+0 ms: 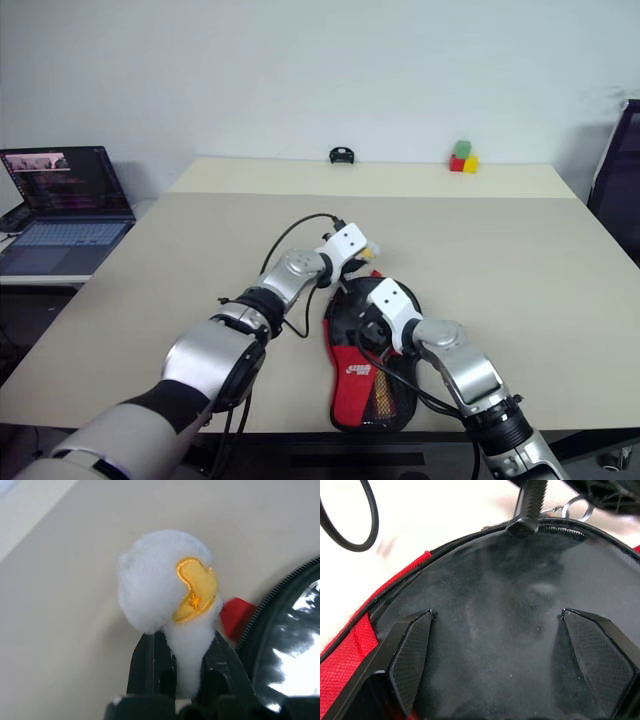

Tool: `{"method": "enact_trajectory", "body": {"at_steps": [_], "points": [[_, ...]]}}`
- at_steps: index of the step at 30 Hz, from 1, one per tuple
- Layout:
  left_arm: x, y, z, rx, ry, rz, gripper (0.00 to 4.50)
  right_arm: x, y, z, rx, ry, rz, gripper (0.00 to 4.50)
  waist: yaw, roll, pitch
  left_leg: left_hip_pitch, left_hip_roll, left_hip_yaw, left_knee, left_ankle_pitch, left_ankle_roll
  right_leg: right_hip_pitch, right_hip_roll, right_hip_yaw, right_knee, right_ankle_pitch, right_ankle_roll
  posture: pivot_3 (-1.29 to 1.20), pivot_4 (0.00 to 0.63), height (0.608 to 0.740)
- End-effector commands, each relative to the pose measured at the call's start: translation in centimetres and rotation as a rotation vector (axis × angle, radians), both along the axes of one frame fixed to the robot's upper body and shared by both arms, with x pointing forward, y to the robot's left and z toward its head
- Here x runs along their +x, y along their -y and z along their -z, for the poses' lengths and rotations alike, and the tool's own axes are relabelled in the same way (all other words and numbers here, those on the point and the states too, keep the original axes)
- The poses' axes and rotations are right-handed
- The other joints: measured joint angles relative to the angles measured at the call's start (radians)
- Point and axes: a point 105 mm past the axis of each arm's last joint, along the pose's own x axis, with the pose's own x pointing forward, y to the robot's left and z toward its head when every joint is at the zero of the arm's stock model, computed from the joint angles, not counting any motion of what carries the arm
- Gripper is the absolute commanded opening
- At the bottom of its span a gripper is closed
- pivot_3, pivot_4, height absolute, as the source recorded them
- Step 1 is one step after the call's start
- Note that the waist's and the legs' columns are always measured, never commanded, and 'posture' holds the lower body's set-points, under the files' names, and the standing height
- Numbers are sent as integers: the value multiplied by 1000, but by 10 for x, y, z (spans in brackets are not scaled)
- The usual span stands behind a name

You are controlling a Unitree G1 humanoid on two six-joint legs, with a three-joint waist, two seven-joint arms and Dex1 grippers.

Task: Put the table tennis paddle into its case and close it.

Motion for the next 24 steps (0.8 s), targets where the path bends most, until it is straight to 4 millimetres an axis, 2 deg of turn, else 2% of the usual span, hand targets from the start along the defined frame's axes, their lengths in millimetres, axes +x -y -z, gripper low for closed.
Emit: {"method": "enact_trajectory", "body": {"at_steps": [1,13,17,21,24], "points": [[3,23,-32,-16,118,39,56,-18,20,53,-97,-206,90,4500,5,0,0,0,0,0,0,0,0,1,0,-1,0,0,0,0,150,740],[-12,80,-50,-2,208,140,55,-40,13,58,-61,-237,161,4500,12,0,0,-1,-1,-1,-1,0,0,1,0,-1,-4,0,0,0,150,740],[-21,99,-50,2,217,186,55,-46,10,58,-57,-241,173,4500,15,0,0,-1,-1,-1,-1,0,0,2,0,-2,-6,0,0,0,150,740],[-40,130,-48,-9,210,276,55,-50,9,57,-52,-249,188,4500,25,0,0,-1,-1,-1,-1,0,0,2,0,-2,-6,0,1,0,150,740],[-49,141,-41,-13,188,317,55,-51,8,57,-49,-252,193,4500,23,0,0,-1,-2,-1,-1,0,0,1,0,-2,-6,0,1,0,150,740]]}}
